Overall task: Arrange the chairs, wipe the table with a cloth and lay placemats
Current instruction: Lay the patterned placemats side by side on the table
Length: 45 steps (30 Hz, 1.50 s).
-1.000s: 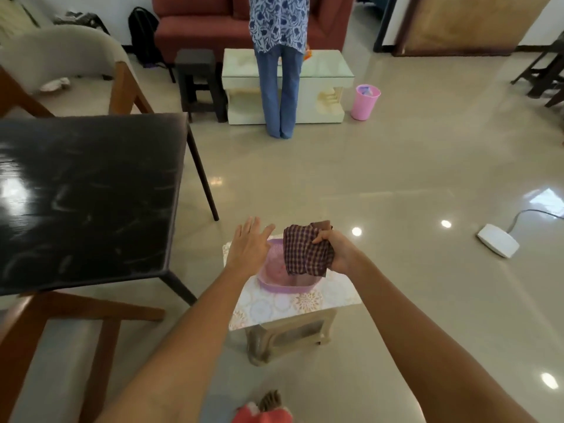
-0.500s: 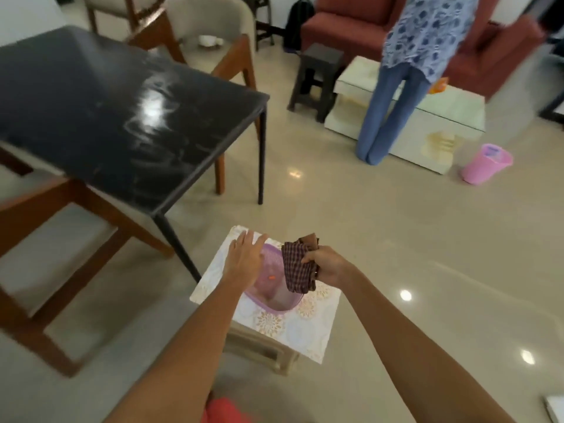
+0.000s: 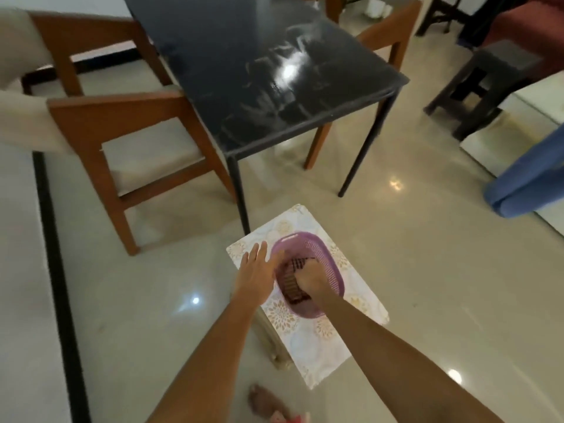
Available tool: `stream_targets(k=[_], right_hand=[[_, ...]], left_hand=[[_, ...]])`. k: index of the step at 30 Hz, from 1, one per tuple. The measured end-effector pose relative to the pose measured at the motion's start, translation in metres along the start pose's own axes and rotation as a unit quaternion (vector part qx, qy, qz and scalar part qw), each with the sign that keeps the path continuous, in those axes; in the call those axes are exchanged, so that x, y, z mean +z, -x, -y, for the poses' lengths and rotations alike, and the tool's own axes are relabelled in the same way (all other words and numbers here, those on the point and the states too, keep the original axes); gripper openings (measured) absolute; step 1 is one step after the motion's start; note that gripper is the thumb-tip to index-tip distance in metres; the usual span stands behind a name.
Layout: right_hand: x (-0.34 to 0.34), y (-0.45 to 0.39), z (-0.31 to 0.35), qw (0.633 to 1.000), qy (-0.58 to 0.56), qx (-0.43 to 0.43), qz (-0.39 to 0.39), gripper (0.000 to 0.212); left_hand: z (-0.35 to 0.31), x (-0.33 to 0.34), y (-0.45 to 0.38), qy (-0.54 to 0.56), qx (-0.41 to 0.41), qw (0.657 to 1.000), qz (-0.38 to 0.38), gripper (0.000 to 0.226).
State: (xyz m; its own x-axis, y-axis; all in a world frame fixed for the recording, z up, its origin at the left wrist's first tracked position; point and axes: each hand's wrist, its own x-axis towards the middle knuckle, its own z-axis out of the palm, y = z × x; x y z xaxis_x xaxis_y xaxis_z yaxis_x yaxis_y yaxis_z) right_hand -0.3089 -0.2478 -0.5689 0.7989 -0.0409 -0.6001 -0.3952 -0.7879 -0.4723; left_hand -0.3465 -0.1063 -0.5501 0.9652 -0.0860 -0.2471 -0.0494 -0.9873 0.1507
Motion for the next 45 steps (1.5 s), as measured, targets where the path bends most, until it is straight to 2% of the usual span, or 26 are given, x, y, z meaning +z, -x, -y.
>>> stream_targets(k=[5,8,12,15,19,22,24,26,28,30,34,38,40,43,45], right_hand=[[-0.034,0.005,0.0,1.0,0.028,-0.005,-0.003,0.026],[-0.061,0.0,-0.001,1.0,0.003,-0.002,0.006,0.023],[-0.087,-0.019,0.004,0.998,-0.028,-0.01,0.062,0.009],[-0.106,-0.031,0.005,0.992,-0.052,-0.015,0.118,0.018],[-0.125,-0.044,0.001,0.976,-0.033,-0.06,0.206,0.025],[-0.137,-0.056,-0.005,0.965,-0.052,-0.085,0.241,0.025],[-0.146,-0.057,-0.012,0.96,-0.077,-0.083,0.257,0.014],[-0.151,-0.06,-0.02,0.957,-0.092,-0.068,0.266,0.012],[-0.155,-0.063,-0.026,0.945,-0.102,-0.044,0.309,0.016],[-0.154,-0.066,-0.032,0.93,-0.113,-0.021,0.349,0.024],[-0.138,-0.081,-0.05,0.948,-0.126,-0.028,0.29,0.023],[-0.126,-0.095,-0.061,0.94,-0.152,-0.022,0.305,0.032],[-0.124,-0.1,-0.067,0.947,-0.169,-0.018,0.273,0.031],[-0.12,-0.114,-0.08,0.969,-0.138,-0.031,0.202,0.019],[-0.122,-0.119,-0.091,0.978,-0.12,-0.016,0.167,0.028]], left_hand=[[-0.006,-0.003,0.024,0.016,-0.058,0.998,0.007,0.054],[-0.023,-0.01,0.025,0.037,-0.09,0.995,-0.003,0.053],[-0.054,-0.025,0.018,0.039,-0.131,0.991,-0.015,0.05],[-0.079,-0.027,0.008,0.045,-0.188,0.981,-0.035,0.048],[-0.117,-0.02,-0.001,0.078,-0.298,0.95,-0.048,0.046],[-0.149,-0.011,-0.002,0.131,-0.369,0.917,-0.079,0.044],[-0.173,-0.005,0.001,0.176,-0.398,0.894,-0.109,0.042],[-0.196,0.003,0.007,0.213,-0.421,0.874,-0.12,0.051],[-0.21,0.015,0.01,0.236,-0.448,0.853,-0.128,0.056],[-0.22,0.031,0.01,0.25,-0.476,0.83,-0.151,0.054],[-0.233,0.056,-0.001,0.303,-0.548,0.758,-0.183,0.049],[-0.237,0.077,-0.012,0.326,-0.601,0.682,-0.261,0.05],[-0.237,0.087,-0.019,0.33,-0.624,0.644,-0.293,0.051],[-0.24,0.094,-0.027,0.404,-0.663,0.554,-0.3,0.058],[-0.243,0.101,-0.031,0.463,-0.673,0.496,-0.294,0.061]])
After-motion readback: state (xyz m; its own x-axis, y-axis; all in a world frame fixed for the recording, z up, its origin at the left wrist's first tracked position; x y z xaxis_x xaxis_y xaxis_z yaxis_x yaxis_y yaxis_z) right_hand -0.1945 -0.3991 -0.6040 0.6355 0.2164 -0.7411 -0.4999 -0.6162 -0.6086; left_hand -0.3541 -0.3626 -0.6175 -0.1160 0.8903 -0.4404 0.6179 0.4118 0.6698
